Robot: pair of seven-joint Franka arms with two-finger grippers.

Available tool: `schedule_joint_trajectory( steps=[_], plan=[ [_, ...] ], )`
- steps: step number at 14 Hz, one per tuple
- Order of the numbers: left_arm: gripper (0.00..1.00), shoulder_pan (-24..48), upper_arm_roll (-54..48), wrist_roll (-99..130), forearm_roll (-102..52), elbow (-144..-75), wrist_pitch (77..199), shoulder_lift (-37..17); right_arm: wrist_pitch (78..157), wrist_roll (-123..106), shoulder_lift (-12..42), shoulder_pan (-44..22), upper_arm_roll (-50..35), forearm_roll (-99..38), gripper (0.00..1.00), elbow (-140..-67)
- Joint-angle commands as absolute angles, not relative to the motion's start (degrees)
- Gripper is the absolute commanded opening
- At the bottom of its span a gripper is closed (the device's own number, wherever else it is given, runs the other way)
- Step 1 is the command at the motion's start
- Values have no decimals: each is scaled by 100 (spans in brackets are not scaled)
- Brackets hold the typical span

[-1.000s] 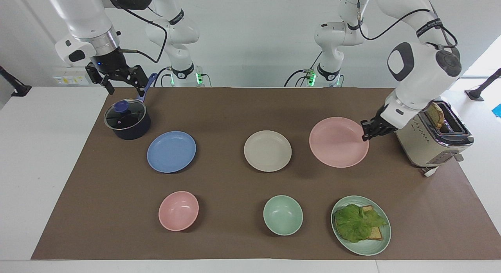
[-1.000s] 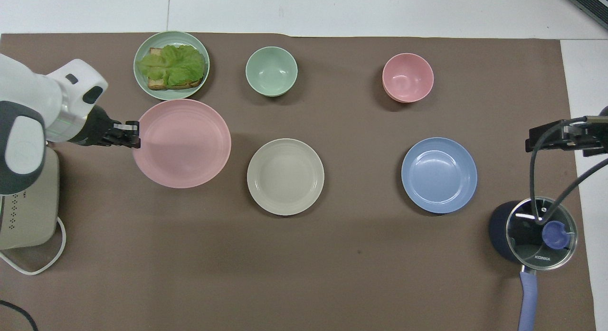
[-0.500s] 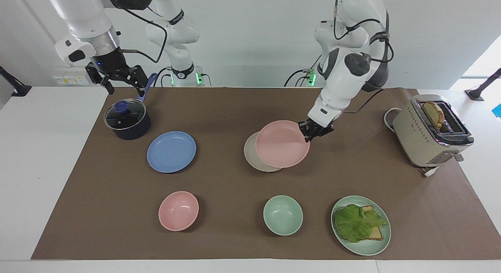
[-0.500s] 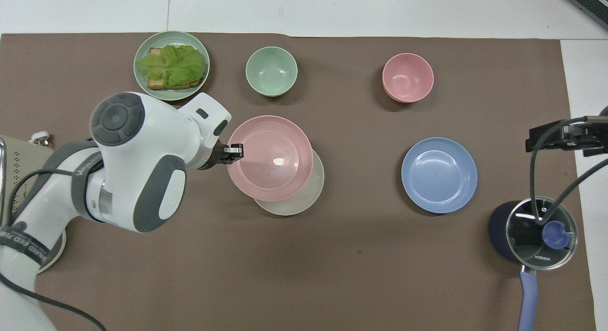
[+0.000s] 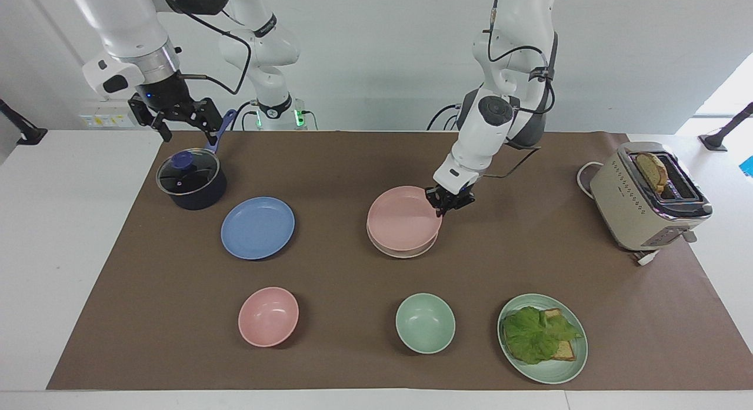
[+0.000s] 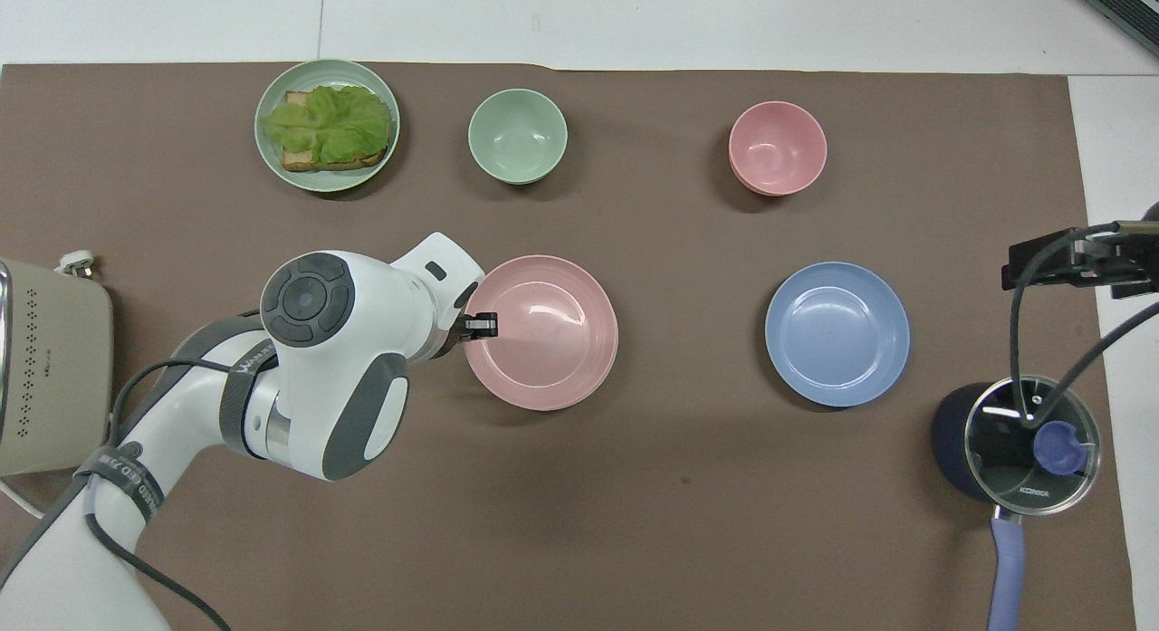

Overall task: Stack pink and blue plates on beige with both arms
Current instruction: 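Carry the pink plate onto the beige plate and lower it, then open the left gripper and withdraw it from the pink plate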

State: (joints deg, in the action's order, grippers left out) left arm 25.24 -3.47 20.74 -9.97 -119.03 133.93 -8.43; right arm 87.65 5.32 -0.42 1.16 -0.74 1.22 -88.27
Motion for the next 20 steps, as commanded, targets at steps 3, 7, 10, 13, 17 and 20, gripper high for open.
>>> schedule_joint_trajectory(
  steps=[3,7,10,13,17,20],
  plan=[
    [0,2637,-237,1960,-1055,-12102,13737,-905,8754,536,-132,176,-70,9,100,-8912],
    [0,2637,-237,1960,-1011,-12199,13843,-940,8754,554,-132,185,-70,9,100,-8912],
    [1,2637,-237,1960,-1002,-12208,13834,-940,8754,589,-132,185,-70,9,100,-8912],
    [57,2611,-237,1837,-1002,-12208,13817,-940,8754,580,-132,185,-70,9,100,-8912],
    [100,2497,-176,1793,-1002,-11885,13520,-888,8754,571,-132,185,-70,9,100,-8912],
    [100,1883,-97,1802,-521,-10980,12159,-704,8754,571,-132,185,-70,9,100,-8912]
  ],
)
